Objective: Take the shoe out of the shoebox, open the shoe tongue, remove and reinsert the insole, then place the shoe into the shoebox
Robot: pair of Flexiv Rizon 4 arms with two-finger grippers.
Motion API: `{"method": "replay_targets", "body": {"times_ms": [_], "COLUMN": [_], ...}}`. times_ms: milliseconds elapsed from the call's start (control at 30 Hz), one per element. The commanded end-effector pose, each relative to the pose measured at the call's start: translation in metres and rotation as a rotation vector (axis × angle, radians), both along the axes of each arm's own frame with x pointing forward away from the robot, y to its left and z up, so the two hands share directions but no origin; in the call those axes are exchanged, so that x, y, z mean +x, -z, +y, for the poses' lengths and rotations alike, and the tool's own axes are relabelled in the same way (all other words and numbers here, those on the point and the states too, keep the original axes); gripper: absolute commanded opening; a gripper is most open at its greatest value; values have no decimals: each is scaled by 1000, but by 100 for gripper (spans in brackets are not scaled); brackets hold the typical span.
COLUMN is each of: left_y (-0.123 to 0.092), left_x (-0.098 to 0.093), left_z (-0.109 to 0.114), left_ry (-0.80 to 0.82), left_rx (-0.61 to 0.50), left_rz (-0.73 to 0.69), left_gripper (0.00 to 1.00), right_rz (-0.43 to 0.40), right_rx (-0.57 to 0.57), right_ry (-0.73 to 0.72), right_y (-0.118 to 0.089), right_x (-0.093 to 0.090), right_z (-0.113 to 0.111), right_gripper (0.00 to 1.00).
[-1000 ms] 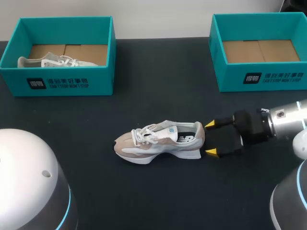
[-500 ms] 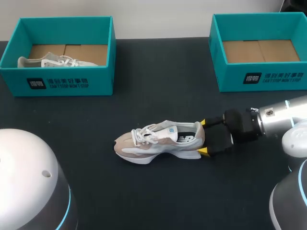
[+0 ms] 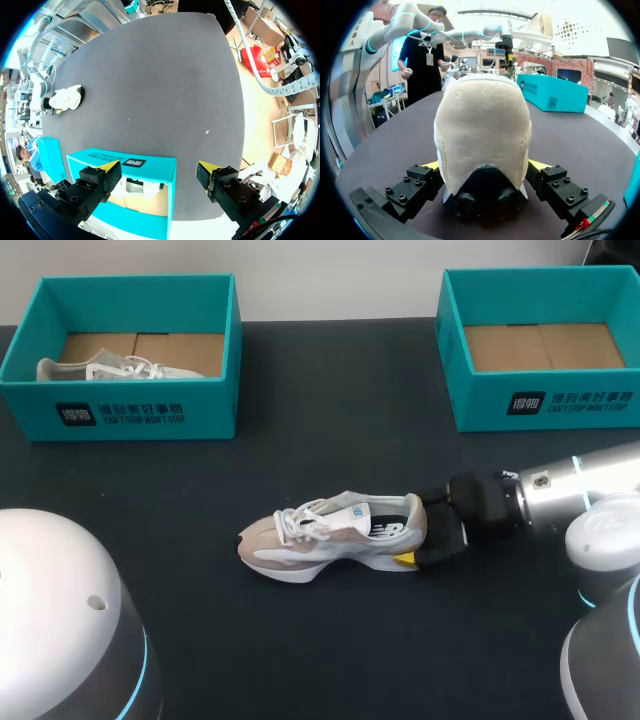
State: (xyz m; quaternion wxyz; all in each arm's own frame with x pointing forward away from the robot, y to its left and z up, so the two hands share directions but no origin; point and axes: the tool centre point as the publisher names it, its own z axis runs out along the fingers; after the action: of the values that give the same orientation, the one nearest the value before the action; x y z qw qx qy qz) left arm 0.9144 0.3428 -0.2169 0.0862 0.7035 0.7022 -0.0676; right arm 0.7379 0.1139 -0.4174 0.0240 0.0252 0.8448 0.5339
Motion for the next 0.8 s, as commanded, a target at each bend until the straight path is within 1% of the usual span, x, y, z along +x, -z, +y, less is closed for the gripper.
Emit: {"method": "replay_targets", "body": {"times_ms": [33,100,133,167,200,233,267,367,800], "left_y": [-1,-1,-1,-1,-1,-1,-1,-1,-1], "left_x": [0,0,0,0,0,0,0,0,0], "left_z": [0,0,0,0,0,0,0,0,0], "left_ry": [0,0,0,0,0,0,0,0,0], "left_rx": [2,2,2,2,2,2,2,2,2], "left_rz": [0,0,0,0,0,0,0,0,0], "left_gripper": [100,100,100,100,100,100,100,100,100], "right_rz": [5,8,9,10,11,12,14,27,27], "right_rx": [3,2,3,3,4,4,4,-20,-20], "right_ry": [-1,-4,-3,-2,-1,-1,-3,-9,-9], "right_y": [7,8,8,8,9,9,9,9,9], "right_x": [2,2,2,2,2,1,1,-1,-1], "right_z": [6,7,7,8,8,9,10,11,11], "right_gripper": [100,100,80,48,37,20,0,0,0]}}
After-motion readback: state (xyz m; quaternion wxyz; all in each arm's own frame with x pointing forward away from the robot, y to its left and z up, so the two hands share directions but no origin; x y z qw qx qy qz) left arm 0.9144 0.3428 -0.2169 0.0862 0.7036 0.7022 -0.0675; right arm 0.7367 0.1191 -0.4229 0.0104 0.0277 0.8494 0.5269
